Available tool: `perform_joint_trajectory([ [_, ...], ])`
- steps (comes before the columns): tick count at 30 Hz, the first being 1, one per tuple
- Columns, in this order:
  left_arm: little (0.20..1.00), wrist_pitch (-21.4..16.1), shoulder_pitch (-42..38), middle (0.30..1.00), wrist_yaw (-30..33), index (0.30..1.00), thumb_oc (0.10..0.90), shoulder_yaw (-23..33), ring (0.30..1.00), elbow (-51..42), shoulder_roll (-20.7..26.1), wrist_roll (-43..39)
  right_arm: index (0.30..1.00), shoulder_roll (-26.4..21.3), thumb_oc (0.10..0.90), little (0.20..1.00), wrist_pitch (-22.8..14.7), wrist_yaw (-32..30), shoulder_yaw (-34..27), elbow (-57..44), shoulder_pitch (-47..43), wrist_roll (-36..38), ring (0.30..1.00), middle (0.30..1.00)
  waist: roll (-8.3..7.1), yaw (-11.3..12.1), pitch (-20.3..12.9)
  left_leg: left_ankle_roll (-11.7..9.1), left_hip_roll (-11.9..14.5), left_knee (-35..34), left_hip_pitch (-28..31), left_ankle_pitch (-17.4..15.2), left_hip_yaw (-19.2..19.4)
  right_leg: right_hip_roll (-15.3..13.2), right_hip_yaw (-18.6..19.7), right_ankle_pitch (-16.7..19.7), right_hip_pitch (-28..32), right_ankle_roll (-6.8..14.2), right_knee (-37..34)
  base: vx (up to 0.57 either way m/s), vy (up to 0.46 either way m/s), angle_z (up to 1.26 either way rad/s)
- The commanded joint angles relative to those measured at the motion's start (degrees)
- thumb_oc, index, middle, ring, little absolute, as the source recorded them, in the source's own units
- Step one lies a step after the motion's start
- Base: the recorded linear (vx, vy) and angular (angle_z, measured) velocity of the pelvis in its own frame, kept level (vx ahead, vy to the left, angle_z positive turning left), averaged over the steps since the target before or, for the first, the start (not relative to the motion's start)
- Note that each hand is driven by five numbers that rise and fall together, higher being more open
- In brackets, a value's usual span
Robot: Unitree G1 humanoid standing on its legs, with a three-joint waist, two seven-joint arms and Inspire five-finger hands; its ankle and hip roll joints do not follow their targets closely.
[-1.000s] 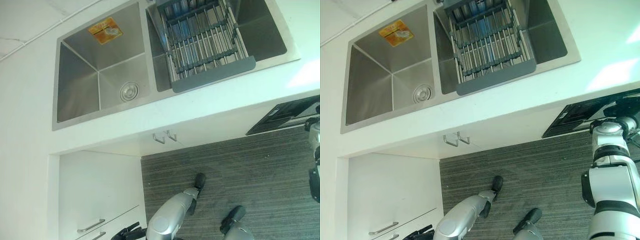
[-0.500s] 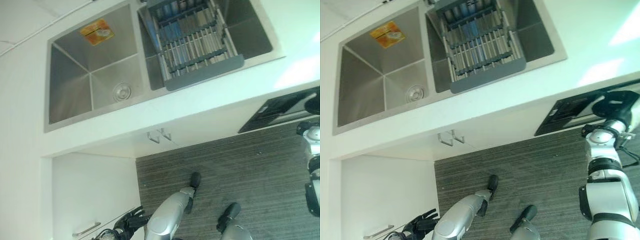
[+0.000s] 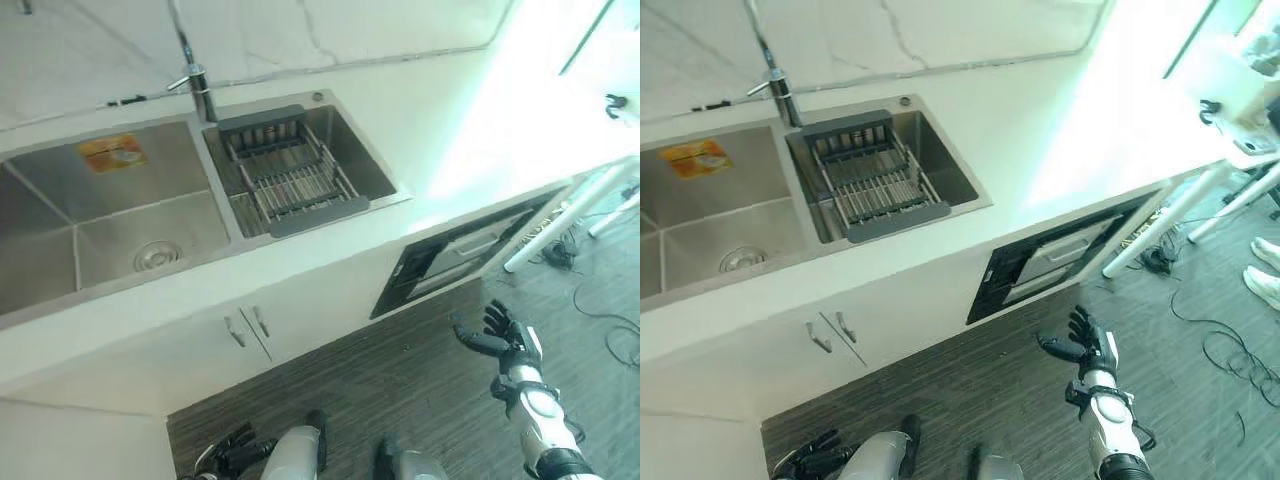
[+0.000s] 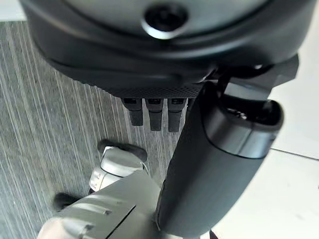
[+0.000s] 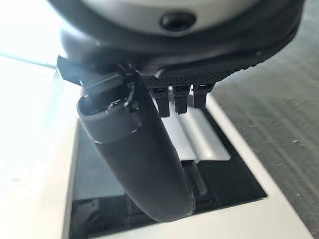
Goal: Place the dishes in the dishwasher.
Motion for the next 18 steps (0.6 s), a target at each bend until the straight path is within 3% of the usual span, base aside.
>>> perform_joint_trajectory([
  [1,0.9,-1.8,2.1,0.9,1.3,0.9,0.8,-0.8,0.9,-2.6,0.3,1.5,0.9,-2.4,0.8,0.9,-2.5,3.4,-3.1,2.9,-4.6,1.8,0.9,0.9,0.19,1.7,-3.3,-2.7,-0.1,0.9,5.8,-12.5,-1.1,-2.8,-1.7,1.8,0.2,1.0,-3.3,-0.02,-0.277,1.01],
  [4,0.9,-3.8,2.9,0.9,3.2,0.9,0.8,2.3,0.9,-0.8,-0.5,1.5,0.9,0.1,0.8,0.9,-1.6,9.5,-2.3,8.1,-2.0,0.7,0.9,0.9,-0.57,2.8,-4.6,-4.1,0.7,0.9,5.9,-11.9,0.2,-2.8,-3.6,-0.7,1.5,-0.1,-3.3,-0.01,-0.324,0.54],
  [9,0.9,-5.8,3.0,0.9,5.8,0.9,0.8,4.7,0.9,0.3,-1.4,1.9,0.9,3.5,0.8,0.9,1.1,13.0,0.2,14.6,0.5,-2.3,0.9,0.9,-1.32,4.0,-5.3,-6.2,2.4,0.9,6.9,-10.2,1.6,-3.4,-5.6,-2.5,3.1,-1.6,-3.3,0.02,-0.241,0.53],
  [11,0.9,-4.3,1.9,0.9,6.2,0.9,0.8,5.3,0.9,0.8,-1.8,0.7,0.9,4.2,0.8,0.9,2.6,12.5,0.8,16.9,1.1,-2.6,0.9,0.9,-1.81,4.0,-4.8,-7.0,2.7,0.9,7.2,-8.6,6.3,-4.4,-7.1,-2.9,3.9,-1.8,-3.3,-0.12,-0.183,0.52],
  [12,0.9,-3.0,-0.6,0.9,6.2,0.9,0.8,4.4,0.9,1.7,-2.5,0.9,0.9,4.8,0.8,0.9,4.4,11.3,0.1,19.1,1.7,0.0,0.9,0.9,-1.61,2.5,-5.2,-7.3,5.1,0.9,7.1,-8.7,12.8,-5.7,-10.8,-3.5,4.5,-1.6,-3.3,-0.18,0.034,1.7],
  [13,0.9,-2.8,-1.2,0.9,5.7,0.9,0.8,4.7,0.9,4.2,-3.7,-2.1,0.9,5.5,0.8,0.9,4.9,12.4,-0.6,23.6,2.7,-1.8,0.9,0.9,0.25,0.9,-7.4,-7.8,5.8,0.9,6.6,-10.5,11.3,-4.7,-11.7,-3.9,4.3,-1.5,-3.3,-0.11,0.105,1.85],
  [14,0.9,-3.4,-1.2,0.9,5.0,0.9,0.8,4.9,0.9,5.2,-3.8,-2.1,0.9,5.9,0.8,0.9,4.4,12.7,-1.0,24.6,3.5,-2.4,0.9,0.9,0.34,0.6,-7.9,-8.0,5.8,0.9,6.7,-10.9,11.0,-4.6,-11.7,-4.0,4.4,-1.4,-3.3,0.01,0.142,1.71],
  [18,0.9,-4.5,-1.5,0.9,3.4,0.9,0.8,5.0,0.9,7.0,-4.0,1.3,0.9,6.5,0.8,0.9,3.8,12.6,-1.8,26.1,5.7,-3.2,0.9,0.9,0.59,0.1,-9.1,-8.1,5.6,0.9,6.8,-11.3,10.9,-4.7,-12.0,-4.1,4.4,-1.0,-3.3,0.04,0.041,-0.09],
])
